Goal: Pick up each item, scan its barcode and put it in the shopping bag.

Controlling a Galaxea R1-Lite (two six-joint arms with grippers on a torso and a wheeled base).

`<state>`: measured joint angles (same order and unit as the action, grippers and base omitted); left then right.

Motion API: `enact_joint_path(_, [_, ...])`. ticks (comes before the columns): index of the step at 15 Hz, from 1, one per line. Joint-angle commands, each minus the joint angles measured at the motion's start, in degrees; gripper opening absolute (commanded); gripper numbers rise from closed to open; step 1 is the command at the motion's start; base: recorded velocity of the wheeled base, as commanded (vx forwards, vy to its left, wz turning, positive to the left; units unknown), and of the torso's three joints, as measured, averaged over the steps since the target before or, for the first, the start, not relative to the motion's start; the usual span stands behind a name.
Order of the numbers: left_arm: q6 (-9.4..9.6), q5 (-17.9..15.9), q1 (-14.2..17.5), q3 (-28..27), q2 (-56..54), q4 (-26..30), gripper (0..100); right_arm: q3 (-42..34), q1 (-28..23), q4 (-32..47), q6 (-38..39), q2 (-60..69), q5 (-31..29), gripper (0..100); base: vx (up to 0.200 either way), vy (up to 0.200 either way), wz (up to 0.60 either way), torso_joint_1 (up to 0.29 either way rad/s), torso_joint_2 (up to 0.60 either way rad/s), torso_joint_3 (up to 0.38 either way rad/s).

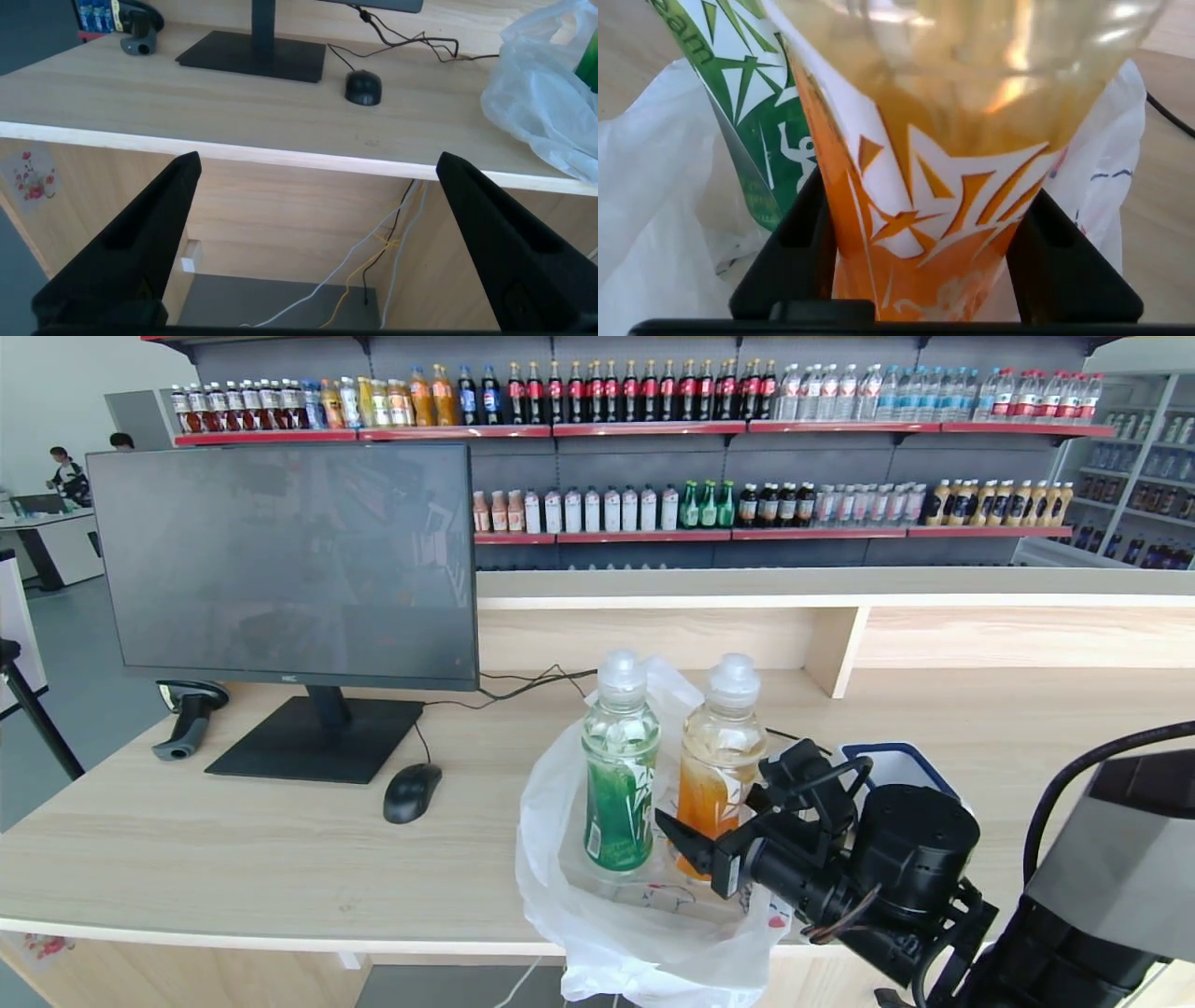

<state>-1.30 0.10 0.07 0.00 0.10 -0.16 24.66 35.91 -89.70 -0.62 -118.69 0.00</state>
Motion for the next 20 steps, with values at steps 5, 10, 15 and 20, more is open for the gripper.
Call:
enact_joint_path(5, [0.07, 0.0, 0.0, 0.0, 0.0, 0.0, 100, -0.1, 0.0, -0.3, 0.2, 1.6, 0.0, 100, 0.0, 0.0, 0.0, 0.0, 0.0, 0.0])
enact_joint_path(10, [0.16, 0.0, 0.0, 0.0, 0.0, 0.1, 100, -2.0, 0.1, -0.3, 0.2, 9.0, 0.0, 100, 0.0, 0.0, 0.0, 0.0, 0.0, 0.0])
enact_joint_path(15, [0.25, 0.0, 0.0, 0.0, 0.0, 0.1, 100, -11.1, 0.1, -0.3, 0.1, 22.4, -0.1, 100, 0.0, 0.0, 0.0, 0.0, 0.0, 0.0])
enact_joint_path(20, [1.04, -0.1, 0.0, 0.0, 0.0, 0.1, 100, -24.7, 0.2, -0.3, -1.6, 49.2, 0.0, 100, 0.0, 0.0, 0.0, 0.0, 0.0, 0.0])
